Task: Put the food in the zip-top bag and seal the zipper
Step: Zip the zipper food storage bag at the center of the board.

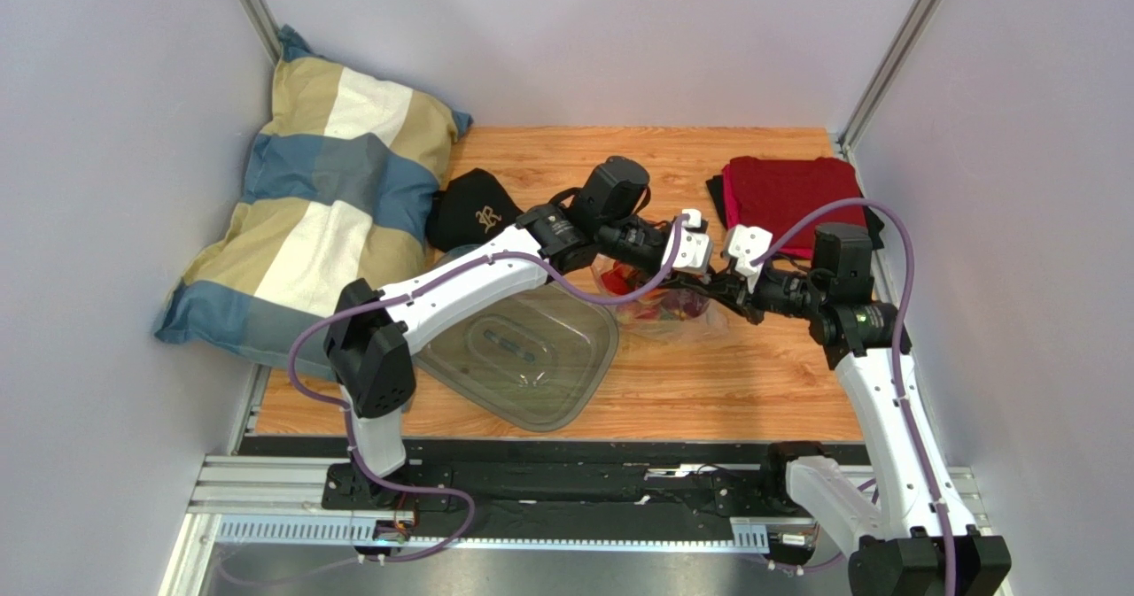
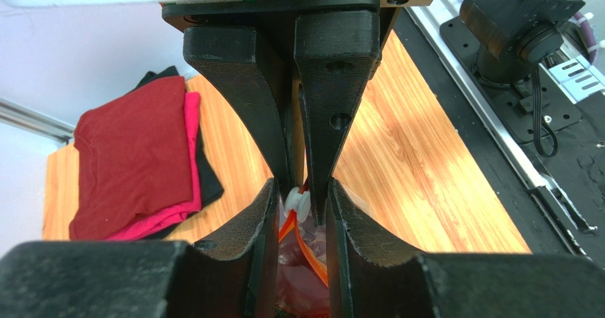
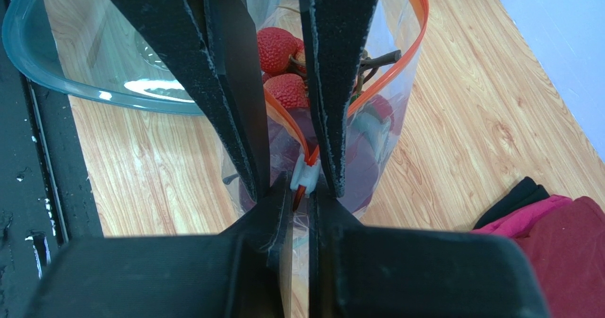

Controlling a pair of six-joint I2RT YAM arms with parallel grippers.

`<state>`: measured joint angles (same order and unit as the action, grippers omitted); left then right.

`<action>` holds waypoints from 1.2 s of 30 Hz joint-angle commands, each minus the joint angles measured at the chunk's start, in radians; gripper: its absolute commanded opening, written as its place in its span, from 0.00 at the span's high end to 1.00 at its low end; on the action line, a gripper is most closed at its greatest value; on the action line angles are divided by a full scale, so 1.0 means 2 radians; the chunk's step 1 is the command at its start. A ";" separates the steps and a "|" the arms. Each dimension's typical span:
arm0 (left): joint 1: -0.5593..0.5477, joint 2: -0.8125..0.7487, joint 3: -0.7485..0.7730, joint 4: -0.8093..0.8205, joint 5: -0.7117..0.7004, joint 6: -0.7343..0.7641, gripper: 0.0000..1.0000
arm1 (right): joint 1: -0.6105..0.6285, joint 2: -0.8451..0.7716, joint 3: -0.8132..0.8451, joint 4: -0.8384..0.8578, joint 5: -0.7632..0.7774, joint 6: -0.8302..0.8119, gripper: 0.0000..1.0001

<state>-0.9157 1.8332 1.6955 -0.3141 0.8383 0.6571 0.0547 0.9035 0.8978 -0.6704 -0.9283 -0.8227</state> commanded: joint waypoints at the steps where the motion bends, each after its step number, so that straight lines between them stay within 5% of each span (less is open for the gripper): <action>1: 0.008 0.010 0.016 -0.014 0.026 0.020 0.98 | 0.006 -0.008 0.020 -0.006 -0.017 -0.030 1.00; 7: 0.019 0.015 0.030 0.003 0.039 -0.015 1.00 | 0.006 -0.015 0.013 -0.028 -0.007 -0.061 0.81; 12: 0.021 0.018 0.036 -0.002 0.048 -0.019 1.00 | 0.006 -0.018 0.007 -0.011 -0.006 -0.053 1.00; 17: 0.021 0.021 0.037 -0.005 0.036 -0.021 1.00 | 0.006 -0.012 0.011 -0.008 -0.009 -0.046 1.00; 20: 0.024 0.019 0.035 -0.011 0.039 -0.019 1.00 | 0.006 -0.008 0.014 -0.015 -0.004 -0.049 0.87; 21: 0.025 0.018 0.032 -0.009 0.041 -0.020 1.00 | 0.006 -0.007 0.013 -0.017 -0.003 -0.049 0.99; 22: 0.028 0.016 0.030 -0.008 0.041 -0.022 1.00 | 0.006 -0.006 0.014 -0.019 -0.001 -0.050 1.00; 36: 0.053 -0.001 0.010 -0.048 0.019 -0.012 1.00 | -0.023 -0.008 0.021 -0.001 0.015 0.028 1.00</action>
<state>-0.8516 1.8660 1.7271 -0.3771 0.9123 0.6086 0.0349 0.8948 0.8982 -0.7002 -0.8829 -0.8330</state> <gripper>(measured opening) 0.019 0.021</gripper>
